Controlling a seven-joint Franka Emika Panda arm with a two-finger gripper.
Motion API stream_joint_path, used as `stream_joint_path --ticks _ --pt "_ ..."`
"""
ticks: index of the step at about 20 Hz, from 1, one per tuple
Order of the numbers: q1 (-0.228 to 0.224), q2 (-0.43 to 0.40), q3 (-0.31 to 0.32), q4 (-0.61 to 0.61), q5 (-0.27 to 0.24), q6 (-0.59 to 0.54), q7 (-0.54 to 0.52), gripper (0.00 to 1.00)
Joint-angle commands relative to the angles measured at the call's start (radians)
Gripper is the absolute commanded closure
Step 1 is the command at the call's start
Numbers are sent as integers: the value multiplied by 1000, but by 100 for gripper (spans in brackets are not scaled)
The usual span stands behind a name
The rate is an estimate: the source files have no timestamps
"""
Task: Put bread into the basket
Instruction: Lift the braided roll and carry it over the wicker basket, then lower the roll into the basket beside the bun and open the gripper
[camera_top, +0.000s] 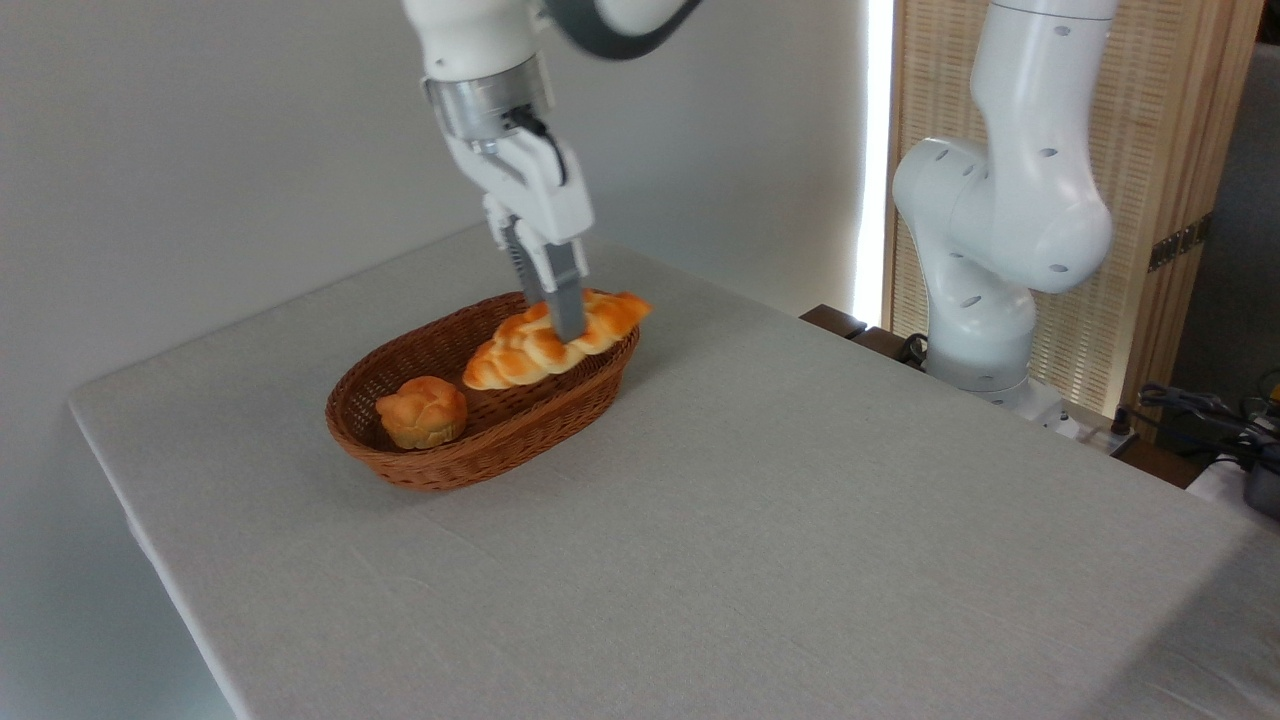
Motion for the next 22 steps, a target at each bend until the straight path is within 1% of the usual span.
stream_joint_path --ticks 1,2,4,5,7,9,11,14,18,22 --pt "-81 60 6 8 -12 81 -169 28" --pt "-87 60 6 -4 -12 83 -175 15" --pt "-89 60 6 -21 -12 83 -176 8" --pt "-89 60 5 -36 -12 83 -174 0" --pt "-103 61 5 -59 -12 85 -172 0" --pt "-113 61 5 -79 -12 111 -172 0" --pt "-114 61 5 -91 -15 134 -174 0" --pt "-114 61 5 -91 -41 140 -174 0" --pt "-114 60 6 -87 -43 140 -172 0" --pt "-104 43 24 -62 -38 118 -160 0"
